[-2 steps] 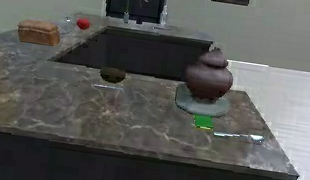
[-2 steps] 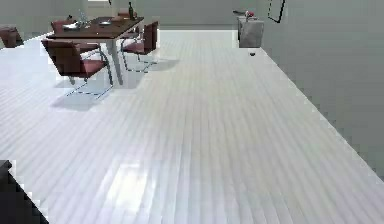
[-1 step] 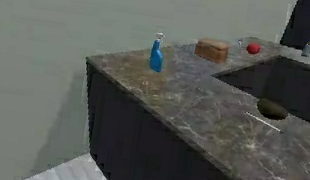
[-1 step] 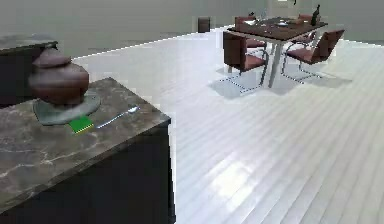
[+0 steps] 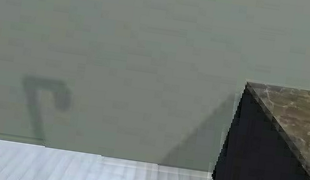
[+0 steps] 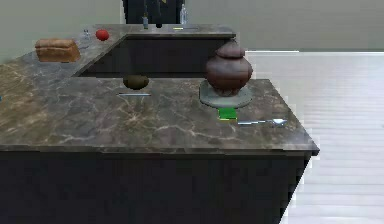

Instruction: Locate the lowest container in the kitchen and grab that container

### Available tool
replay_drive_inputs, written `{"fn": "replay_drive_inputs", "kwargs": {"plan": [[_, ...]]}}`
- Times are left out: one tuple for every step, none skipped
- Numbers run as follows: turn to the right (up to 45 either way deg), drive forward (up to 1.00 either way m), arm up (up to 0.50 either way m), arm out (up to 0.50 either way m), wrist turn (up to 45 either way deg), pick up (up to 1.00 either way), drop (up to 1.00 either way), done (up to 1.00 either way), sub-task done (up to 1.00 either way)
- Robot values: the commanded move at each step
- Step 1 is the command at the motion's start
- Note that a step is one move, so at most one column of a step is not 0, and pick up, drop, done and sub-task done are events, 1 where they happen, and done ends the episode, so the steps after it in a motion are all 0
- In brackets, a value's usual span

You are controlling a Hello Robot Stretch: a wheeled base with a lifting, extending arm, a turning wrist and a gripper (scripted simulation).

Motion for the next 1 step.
{"fn": "replay_drive_inputs", "kwargs": {"plan": [[-3.0, 0.0, 0.0, 0.0, 0.0, 0.0, 0.0, 0.0, 0.0]]}}
